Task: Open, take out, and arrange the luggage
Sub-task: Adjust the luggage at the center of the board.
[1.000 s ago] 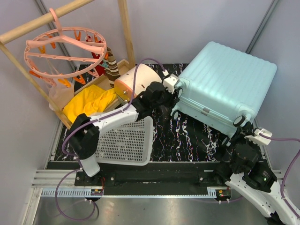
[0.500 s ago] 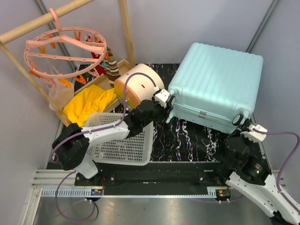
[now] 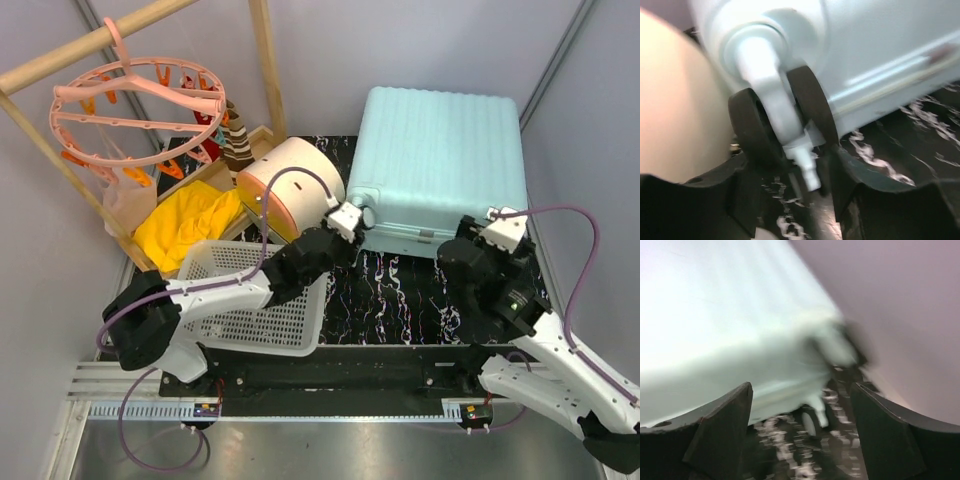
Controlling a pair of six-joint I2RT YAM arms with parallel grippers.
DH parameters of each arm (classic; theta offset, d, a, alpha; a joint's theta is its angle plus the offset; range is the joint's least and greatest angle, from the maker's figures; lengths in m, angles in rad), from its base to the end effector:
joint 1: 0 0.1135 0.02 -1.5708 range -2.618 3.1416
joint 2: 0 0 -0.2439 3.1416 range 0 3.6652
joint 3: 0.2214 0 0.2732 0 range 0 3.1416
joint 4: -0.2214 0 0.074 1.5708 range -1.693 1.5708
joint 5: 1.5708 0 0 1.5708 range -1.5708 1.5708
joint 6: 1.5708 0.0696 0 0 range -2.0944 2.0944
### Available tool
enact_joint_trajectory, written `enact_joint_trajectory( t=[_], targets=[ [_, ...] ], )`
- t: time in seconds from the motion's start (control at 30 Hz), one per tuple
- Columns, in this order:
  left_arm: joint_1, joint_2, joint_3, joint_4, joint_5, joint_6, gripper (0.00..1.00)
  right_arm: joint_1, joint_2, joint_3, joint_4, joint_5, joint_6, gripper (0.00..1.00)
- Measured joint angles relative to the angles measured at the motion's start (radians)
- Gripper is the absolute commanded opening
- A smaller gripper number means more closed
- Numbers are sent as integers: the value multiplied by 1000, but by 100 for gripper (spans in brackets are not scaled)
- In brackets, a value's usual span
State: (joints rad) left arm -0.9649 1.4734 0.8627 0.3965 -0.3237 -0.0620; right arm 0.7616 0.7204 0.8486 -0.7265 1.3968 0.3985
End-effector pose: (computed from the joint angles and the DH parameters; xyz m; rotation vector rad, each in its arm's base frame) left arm 0.2379 -0.3045 0.2228 0.5661 1.7045 -0.4516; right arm 0.1663 0.0639 0.3195 0.3999 1.6622 -0.6447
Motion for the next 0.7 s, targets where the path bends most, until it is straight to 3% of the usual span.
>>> enact_joint_trajectory(
  t=[0.2,0.37,0.53,0.57,0.6,0.63,0.67,0.7],
  targets=[
    [-189,43,60,31,225,-18,0,41,13,92,79,-261,75,87],
    [-195,102,142,61,305,-38,0,42,-127,118,85,-390,48,89],
    [-204,172,221,76,369,-51,0,42,-133,177,102,-457,26,90],
    [-208,173,222,75,370,-51,8,42,-121,182,101,-480,23,90],
    [-210,169,222,67,364,-50,26,42,-99,190,100,-504,19,91],
    [-214,161,222,57,350,-45,51,42,-76,197,101,-526,16,91],
    [-216,137,216,32,329,-43,85,42,-35,211,101,-560,14,91],
    [-218,108,205,9,306,-26,92,42,3,220,103,-588,13,91]
  ],
)
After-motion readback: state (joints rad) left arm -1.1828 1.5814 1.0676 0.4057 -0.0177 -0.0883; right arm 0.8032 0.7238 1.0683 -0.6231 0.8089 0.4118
